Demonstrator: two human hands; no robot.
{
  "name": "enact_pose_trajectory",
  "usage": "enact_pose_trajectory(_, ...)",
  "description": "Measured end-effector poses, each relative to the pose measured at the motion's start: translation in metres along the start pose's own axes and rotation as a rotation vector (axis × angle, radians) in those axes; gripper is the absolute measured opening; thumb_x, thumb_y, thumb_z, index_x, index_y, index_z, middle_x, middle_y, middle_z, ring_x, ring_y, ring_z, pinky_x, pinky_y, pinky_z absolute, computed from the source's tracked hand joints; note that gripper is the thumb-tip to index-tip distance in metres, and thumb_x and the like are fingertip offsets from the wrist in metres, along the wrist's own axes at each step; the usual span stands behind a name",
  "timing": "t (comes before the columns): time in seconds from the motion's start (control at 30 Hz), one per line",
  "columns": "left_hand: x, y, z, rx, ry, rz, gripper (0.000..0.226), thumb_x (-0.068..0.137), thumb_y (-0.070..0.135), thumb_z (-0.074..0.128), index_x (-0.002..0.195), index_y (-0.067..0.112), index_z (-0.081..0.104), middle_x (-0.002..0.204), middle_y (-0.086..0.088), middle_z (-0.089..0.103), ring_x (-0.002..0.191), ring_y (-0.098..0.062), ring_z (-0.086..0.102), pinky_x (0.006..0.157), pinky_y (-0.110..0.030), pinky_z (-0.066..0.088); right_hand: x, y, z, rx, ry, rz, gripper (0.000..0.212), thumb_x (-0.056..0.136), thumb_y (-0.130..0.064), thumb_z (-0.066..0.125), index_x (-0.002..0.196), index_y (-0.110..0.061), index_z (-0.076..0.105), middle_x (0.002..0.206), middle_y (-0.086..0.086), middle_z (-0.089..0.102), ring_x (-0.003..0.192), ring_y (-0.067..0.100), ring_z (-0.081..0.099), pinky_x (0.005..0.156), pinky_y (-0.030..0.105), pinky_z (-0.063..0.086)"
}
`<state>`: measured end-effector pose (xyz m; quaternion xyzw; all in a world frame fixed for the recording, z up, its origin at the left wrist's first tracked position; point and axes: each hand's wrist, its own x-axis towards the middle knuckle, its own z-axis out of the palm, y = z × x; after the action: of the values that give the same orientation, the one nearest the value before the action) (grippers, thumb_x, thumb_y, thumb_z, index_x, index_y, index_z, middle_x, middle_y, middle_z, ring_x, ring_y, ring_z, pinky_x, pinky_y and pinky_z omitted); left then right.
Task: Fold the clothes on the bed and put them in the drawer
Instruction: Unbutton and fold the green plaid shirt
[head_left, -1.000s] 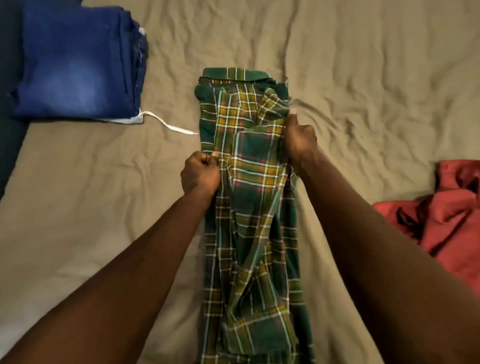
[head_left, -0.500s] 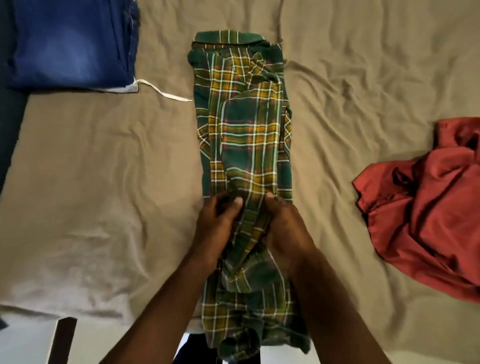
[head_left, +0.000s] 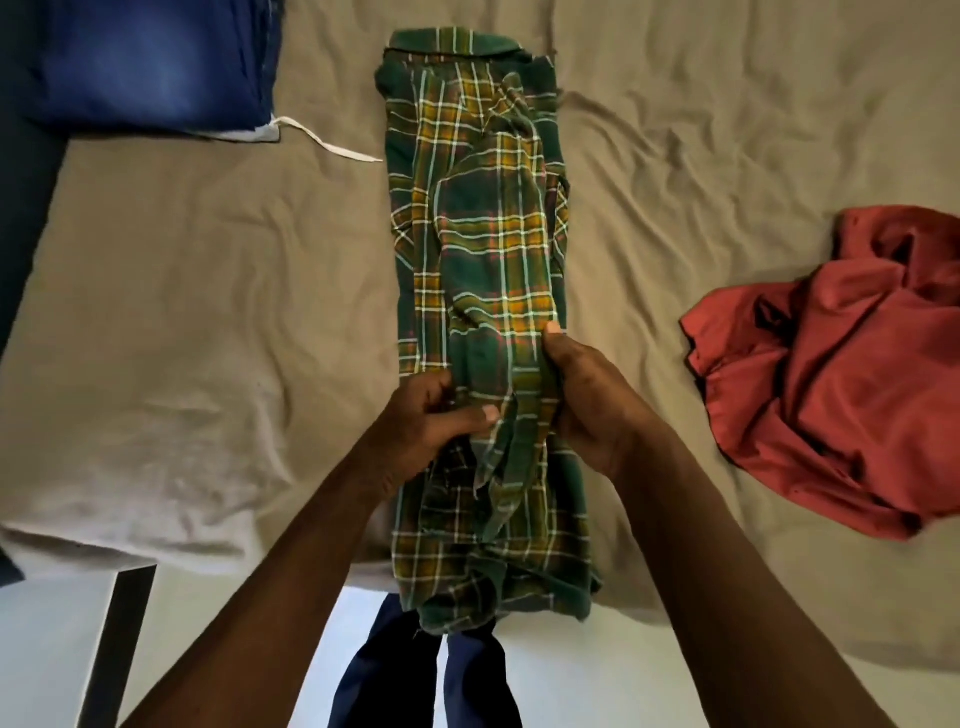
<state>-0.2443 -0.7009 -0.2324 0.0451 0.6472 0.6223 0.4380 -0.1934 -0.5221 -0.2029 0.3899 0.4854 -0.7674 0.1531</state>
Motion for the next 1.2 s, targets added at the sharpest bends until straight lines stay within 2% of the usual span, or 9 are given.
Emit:
enact_pose_trajectory(0.17,-0.009,0.004,0.013,0.140,0.192,-0.018,0.043,0.073,0.014,0.091,0.111,0.018,0.071,0.098,0.000,0.079,0.094,-0.021,0.076,0.084,-0.037,0.062,-0.019,0.003,-0.006,-0.133,-0.243,-0.034,0.033,0.098,-0.021,0.066,0.128,-0.007,0.067,0.117,0.010,0.074,0.105,0.027,0.072,0.082,0.036,0.061)
enact_pose_trajectory(0.27,-0.018,0.009,0.021,0.174,0.293,-0.168,0.037,0.070,0.036,0.091,0.101,0.022,0.077,0.091,0.004,0.080,0.090,-0.021,0.077,0.083,-0.040,0.062,-0.023,0.011,-0.007,-0.234,-0.084,-0.084,0.019,0.102,-0.015,0.060,0.117,-0.009,0.071,0.101,0.006,0.076,0.087,0.022,0.070,0.066,0.029,0.059)
enact_pose_trajectory(0.4,-0.032,0.014,0.019,-0.169,0.181,-0.381,0.035,0.087,0.039,0.077,0.113,0.016,0.078,0.105,-0.007,0.079,0.100,-0.029,0.075,0.096,-0.052,0.057,-0.017,0.027,-0.012,-0.028,0.093,-0.003,0.030,0.107,-0.029,0.051,0.115,-0.008,0.070,0.108,0.016,0.076,0.100,0.035,0.073,0.090,0.050,0.060)
enact_pose_trajectory(0.6,-0.033,-0.026,0.023,0.220,0.353,-0.452,0.080,0.053,0.079,0.074,0.118,0.033,0.075,0.110,0.009,0.078,0.104,-0.020,0.073,0.099,-0.044,0.057,-0.002,0.067,-0.019,-0.819,0.387,-0.115,0.036,0.106,-0.043,0.048,0.112,-0.013,0.067,0.098,0.004,0.068,0.089,0.025,0.063,0.072,0.031,0.043)
enact_pose_trajectory(0.77,-0.039,-0.035,0.021,0.130,0.189,-0.606,0.033,0.093,0.054,0.068,0.115,0.029,0.069,0.107,0.002,0.078,0.096,-0.023,0.074,0.080,-0.039,0.060,-0.006,0.081,-0.025,-0.966,0.460,-0.117,0.025,0.104,-0.038,0.050,0.117,-0.021,0.061,0.104,0.003,0.067,0.092,0.025,0.065,0.067,0.030,0.047)
enact_pose_trajectory(0.87,-0.040,-0.020,0.010,0.583,0.092,-0.516,0.053,0.083,0.074,0.065,0.119,0.035,0.059,0.105,0.008,0.076,0.086,-0.023,0.076,0.076,-0.036,0.059,-0.005,0.074,-0.019,-1.084,0.590,-0.399,0.044,0.095,-0.030,0.058,0.138,-0.022,0.048,0.126,0.003,0.055,0.112,0.025,0.055,0.088,0.043,0.051)
enact_pose_trajectory(1.03,0.019,0.024,0.006,1.021,0.542,0.206,0.055,0.092,0.051,0.064,0.139,0.029,0.043,0.139,0.001,0.052,0.125,-0.023,0.054,0.096,-0.038,0.048,0.053,-0.004,0.010,-1.398,0.361,-0.760,0.069,0.096,-0.033,0.056,0.158,-0.021,0.028,0.164,0.007,0.029,0.153,0.030,0.020,0.120,0.053,0.029)
enact_pose_trajectory(1.1,0.065,0.032,-0.007,1.221,0.338,0.332,0.078,0.092,0.053,0.062,0.156,0.023,0.029,0.163,-0.003,0.030,0.149,-0.025,0.033,0.116,-0.045,0.036,0.096,-0.042,0.018,-1.592,0.212,-0.690,0.084,0.093,-0.043,0.058,0.163,-0.028,0.013,0.170,0.004,0.011,0.158,0.030,0.001,0.125,0.057,0.016)
enact_pose_trajectory(1.2,0.120,0.037,-0.040,1.600,0.042,0.046,0.107,0.087,0.078,0.049,0.164,0.024,-0.002,0.173,0.000,-0.009,0.159,-0.024,-0.003,0.125,-0.056,0.015,0.153,-0.075,0.006,-1.835,0.173,-0.455,0.095,0.089,-0.068,0.054,0.162,-0.036,0.003,0.172,-0.001,-0.002,0.157,0.032,-0.004,0.122,0.063,0.012)
